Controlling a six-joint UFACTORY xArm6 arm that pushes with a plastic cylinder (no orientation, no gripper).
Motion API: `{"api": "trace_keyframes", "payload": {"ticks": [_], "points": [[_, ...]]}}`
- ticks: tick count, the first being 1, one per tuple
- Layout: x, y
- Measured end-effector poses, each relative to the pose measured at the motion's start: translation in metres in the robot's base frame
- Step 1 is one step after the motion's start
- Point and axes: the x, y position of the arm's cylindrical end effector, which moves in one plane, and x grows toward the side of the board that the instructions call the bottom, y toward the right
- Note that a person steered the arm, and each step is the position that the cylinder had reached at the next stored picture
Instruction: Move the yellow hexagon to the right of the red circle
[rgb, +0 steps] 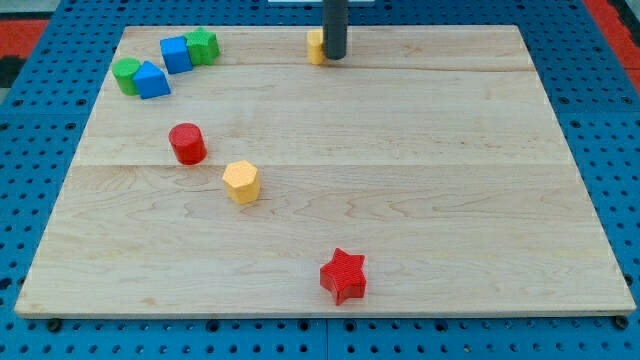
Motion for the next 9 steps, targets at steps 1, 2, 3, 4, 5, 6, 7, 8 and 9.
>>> {"api": "trace_keyframes", "payload": {"ticks": [1,2,3,4,5,6,7,8,9], "points": [[0.135,0.019],[0.252,0.017],[0.265,-0.061],[0.266,-0.110],[0.252,-0.127],[0.234,-0.096],[0.197,-0.096],[0.214,-0.075],[0.258,-0.103]]}}
